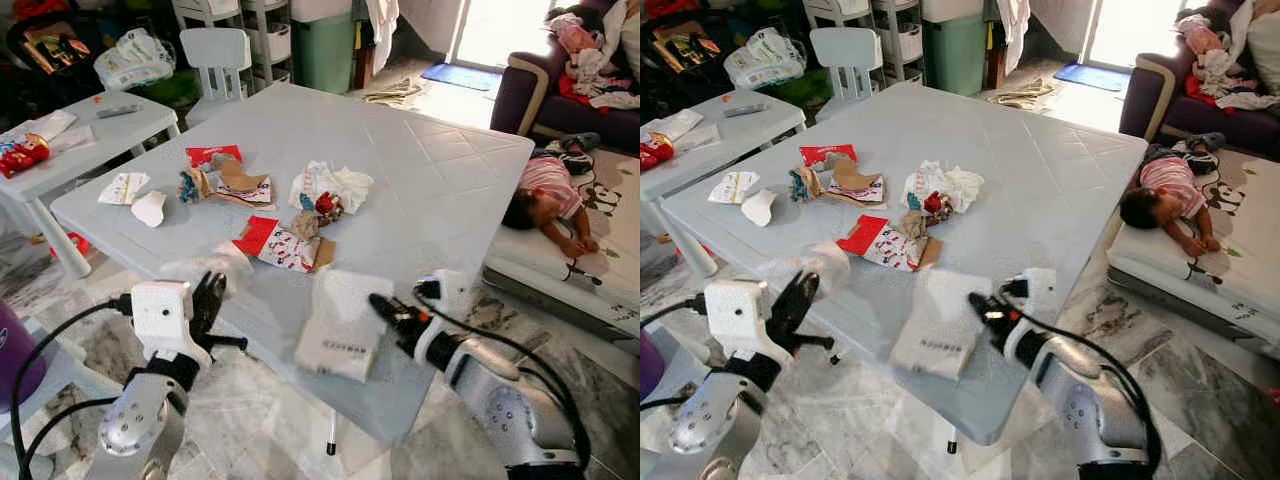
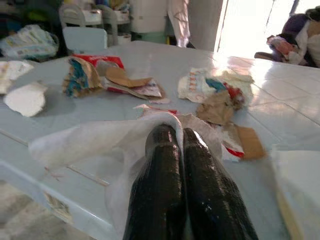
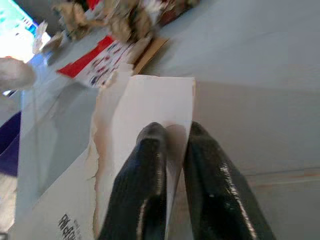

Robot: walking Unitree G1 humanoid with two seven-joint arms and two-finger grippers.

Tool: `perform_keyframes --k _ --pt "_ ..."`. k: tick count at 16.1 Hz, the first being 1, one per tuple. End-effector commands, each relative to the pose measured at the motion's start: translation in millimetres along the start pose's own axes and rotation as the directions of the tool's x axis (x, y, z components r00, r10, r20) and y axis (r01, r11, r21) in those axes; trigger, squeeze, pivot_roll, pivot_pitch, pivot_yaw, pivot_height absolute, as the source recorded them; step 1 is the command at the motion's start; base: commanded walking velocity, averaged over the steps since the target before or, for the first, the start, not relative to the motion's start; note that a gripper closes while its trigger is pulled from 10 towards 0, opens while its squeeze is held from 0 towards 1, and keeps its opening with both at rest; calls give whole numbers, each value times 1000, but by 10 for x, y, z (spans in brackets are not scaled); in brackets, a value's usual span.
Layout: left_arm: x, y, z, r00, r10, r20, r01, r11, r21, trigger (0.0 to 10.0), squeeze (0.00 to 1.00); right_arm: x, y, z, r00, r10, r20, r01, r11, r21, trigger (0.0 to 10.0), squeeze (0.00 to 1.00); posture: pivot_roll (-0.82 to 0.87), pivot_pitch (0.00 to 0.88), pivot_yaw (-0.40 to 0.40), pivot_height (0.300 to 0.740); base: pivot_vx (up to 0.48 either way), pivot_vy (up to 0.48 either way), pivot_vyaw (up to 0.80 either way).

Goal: Picking trash to rubbish bin

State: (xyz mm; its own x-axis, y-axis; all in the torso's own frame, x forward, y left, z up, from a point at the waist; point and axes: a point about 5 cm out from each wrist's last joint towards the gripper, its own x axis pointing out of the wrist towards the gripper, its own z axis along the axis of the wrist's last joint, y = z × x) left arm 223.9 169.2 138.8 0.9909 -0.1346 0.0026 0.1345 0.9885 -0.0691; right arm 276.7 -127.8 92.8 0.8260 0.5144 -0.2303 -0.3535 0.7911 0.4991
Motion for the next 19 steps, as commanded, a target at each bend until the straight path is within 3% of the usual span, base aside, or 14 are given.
perform_keyframes --k 1,6,7,10,19 --pt "20 36 14 1000 19 9 -20 1000 11 0 0 -9 5 130 999 -17 50 19 999 -27 0 0 108 5 8 740 0 0 0" --pt "77 51 22 998 63 28 -64 998 29 0 0 -33 -42 334 985 -91 148 98 995 -36 0 0 92 6 5 740 0 0 0" --pt "92 120 59 990 128 56 -131 989 70 0 0 -45 -49 486 969 -128 214 138 990 -32 0 0 82 6 0 740 0 0 0" --pt "124 198 89 977 199 74 -206 974 97 0 0 -64 -29 653 953 -141 270 154 988 -30 0 0 82 6 0 740 0 0 0" --pt "257 108 71 976 208 69 -212 976 57 0 0 -78 58 723 949 -119 291 142 988 -61 0 0 59 1 -3 740 0 0 729"
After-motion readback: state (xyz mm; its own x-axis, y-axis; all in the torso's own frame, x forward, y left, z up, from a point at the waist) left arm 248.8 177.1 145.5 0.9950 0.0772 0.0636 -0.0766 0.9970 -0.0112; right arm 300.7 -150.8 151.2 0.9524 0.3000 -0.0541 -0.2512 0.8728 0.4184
